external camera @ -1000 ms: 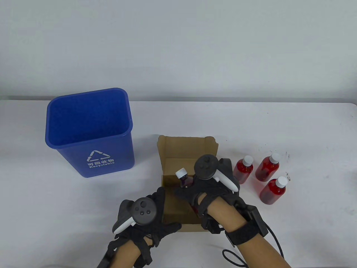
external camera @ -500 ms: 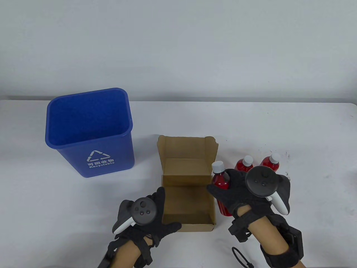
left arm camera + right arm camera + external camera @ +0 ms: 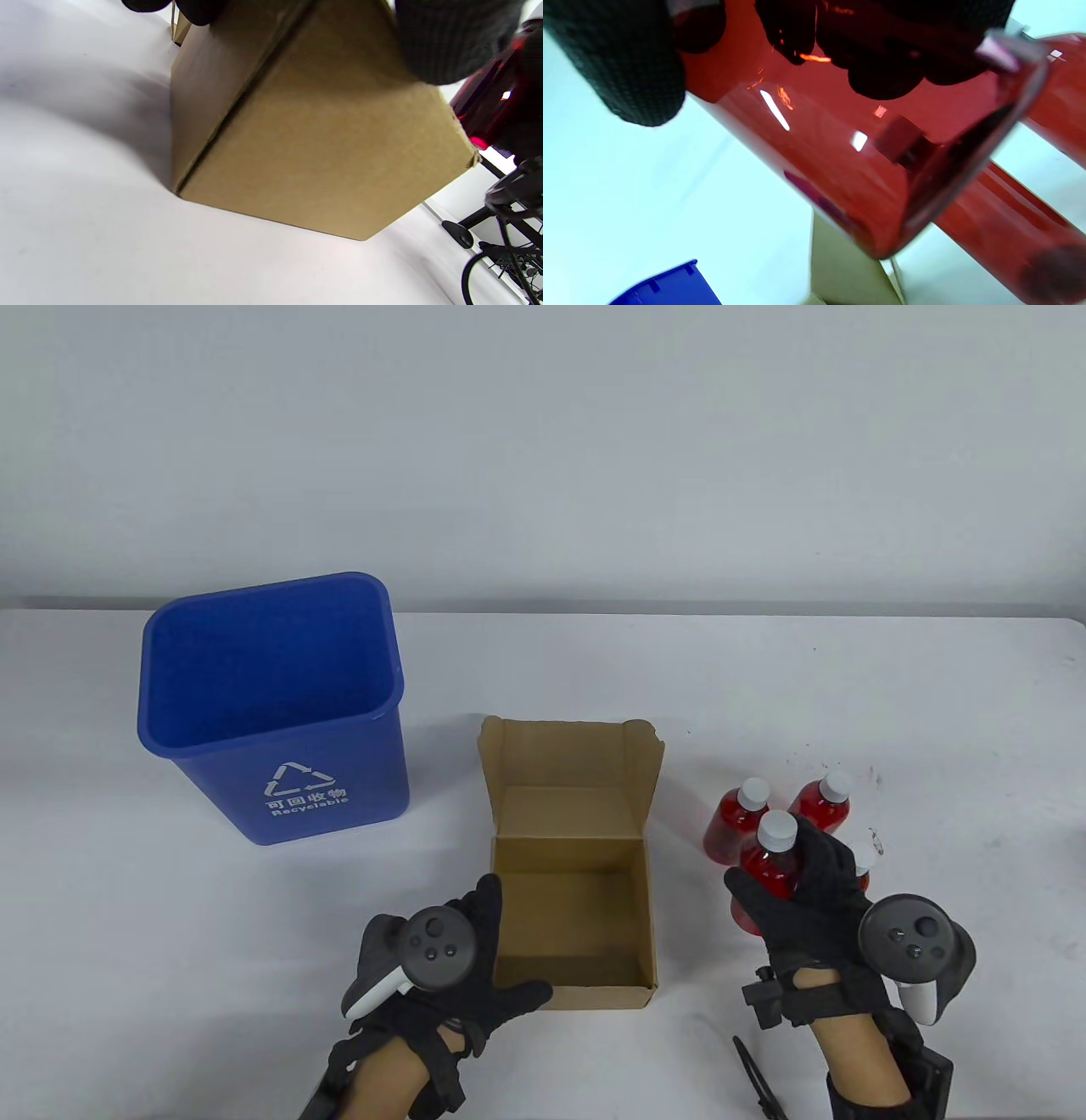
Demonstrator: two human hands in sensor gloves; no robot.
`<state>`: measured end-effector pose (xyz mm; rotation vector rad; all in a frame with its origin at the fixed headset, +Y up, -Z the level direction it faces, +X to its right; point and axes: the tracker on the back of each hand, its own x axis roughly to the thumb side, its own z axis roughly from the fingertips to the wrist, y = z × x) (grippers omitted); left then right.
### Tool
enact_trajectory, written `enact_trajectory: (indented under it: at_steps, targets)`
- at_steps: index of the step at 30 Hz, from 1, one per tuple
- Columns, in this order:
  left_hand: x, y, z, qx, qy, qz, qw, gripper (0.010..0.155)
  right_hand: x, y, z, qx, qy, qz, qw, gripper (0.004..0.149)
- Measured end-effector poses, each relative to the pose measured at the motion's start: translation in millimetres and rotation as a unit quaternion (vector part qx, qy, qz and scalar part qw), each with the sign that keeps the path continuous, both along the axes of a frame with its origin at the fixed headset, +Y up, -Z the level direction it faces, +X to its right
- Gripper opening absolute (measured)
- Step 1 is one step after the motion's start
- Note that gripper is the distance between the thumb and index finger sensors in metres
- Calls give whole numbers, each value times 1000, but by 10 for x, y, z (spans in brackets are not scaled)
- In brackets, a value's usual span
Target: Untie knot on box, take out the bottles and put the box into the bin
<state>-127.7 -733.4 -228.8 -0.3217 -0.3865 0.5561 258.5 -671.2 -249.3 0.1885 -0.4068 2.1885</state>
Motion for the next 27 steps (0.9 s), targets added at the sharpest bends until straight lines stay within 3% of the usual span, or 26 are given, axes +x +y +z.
enact_trajectory:
  at_steps: [7, 14, 24, 27]
  targets:
    - [17, 6, 19, 3, 7, -8, 1000, 115, -18, -404, -198, -90, 23, -50, 994, 83]
    - [24, 4, 28, 2, 11, -7, 1000, 114, 6, -625, -300, -129, 12, -43, 991, 86]
    - [31, 4, 37, 2, 13, -6, 1000, 114, -11, -888, -404, -139, -7, -3, 990, 88]
    - [31, 5, 38, 4, 12, -5, 1000, 114, -11, -874, -398, -130, -6, -5, 992, 88]
